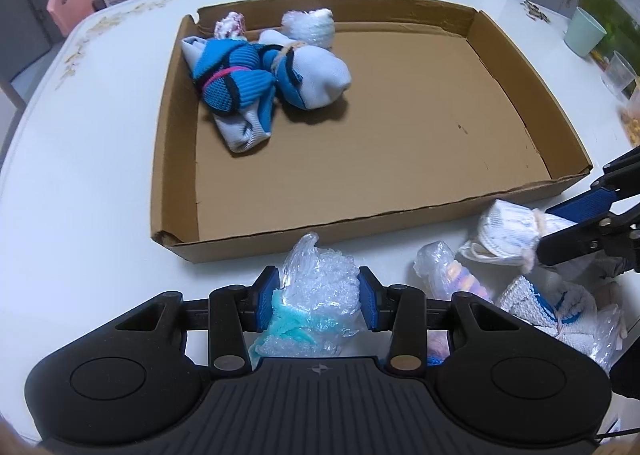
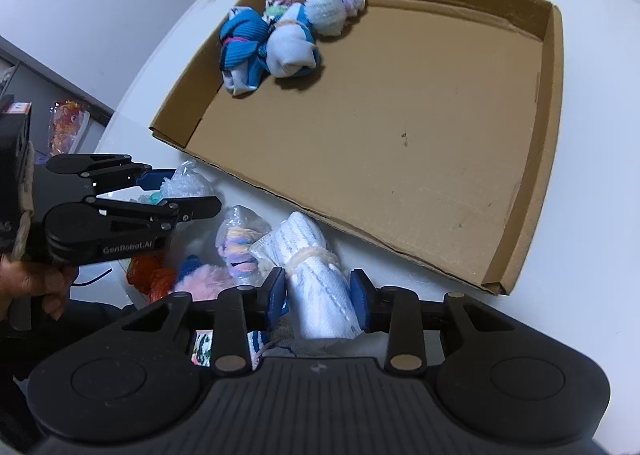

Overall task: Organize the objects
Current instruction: 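Grasp the bubble-wrapped packet with the left tool while the right grasps the white rolled bundle, then place both bundles into the tray and open both tools, then grasp the orange wrapped bundle with the left tool while the right grasps the grey bow sock, then carry both bundles into the tray and open both tools to release them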

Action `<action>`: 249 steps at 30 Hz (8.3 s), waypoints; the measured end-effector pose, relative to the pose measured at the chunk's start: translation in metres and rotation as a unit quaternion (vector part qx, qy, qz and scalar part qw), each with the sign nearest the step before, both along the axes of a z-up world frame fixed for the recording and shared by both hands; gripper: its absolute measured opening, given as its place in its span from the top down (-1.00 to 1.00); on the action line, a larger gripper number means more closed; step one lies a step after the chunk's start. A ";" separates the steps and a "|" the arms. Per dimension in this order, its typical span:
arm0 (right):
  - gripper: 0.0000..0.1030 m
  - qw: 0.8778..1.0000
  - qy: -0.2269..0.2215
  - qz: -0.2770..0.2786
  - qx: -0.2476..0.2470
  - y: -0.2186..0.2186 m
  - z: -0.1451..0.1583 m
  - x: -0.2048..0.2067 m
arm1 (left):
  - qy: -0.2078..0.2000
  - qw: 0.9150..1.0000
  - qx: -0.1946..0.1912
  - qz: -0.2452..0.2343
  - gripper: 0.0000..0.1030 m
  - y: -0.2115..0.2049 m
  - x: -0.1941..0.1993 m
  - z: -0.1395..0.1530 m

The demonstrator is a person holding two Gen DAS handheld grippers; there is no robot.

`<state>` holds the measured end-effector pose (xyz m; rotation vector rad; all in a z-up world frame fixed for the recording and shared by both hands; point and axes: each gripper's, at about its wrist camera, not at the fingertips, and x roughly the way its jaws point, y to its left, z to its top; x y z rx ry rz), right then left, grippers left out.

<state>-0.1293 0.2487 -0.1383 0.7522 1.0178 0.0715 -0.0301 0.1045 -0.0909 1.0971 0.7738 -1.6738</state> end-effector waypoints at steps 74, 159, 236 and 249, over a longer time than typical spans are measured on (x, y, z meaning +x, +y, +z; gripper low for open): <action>0.43 0.992 -0.085 -0.091 -0.016 -0.001 0.011 0.089 | -0.034 0.994 -0.072 -0.081 -0.33 -0.058 0.003 0.003; 0.40 0.988 0.087 0.027 -0.126 0.013 -0.016 -0.087 | 0.034 0.994 0.062 0.087 0.16 0.048 0.064 -0.009; 0.23 0.968 0.009 0.055 -0.243 -0.095 0.012 0.056 | 0.002 0.911 -0.087 -0.404 -0.12 -0.112 -0.146 -0.001; 0.11 0.966 0.016 0.037 -0.257 -0.068 0.029 0.025 | 0.037 0.905 -0.084 -0.416 -0.37 -0.086 -0.126 0.022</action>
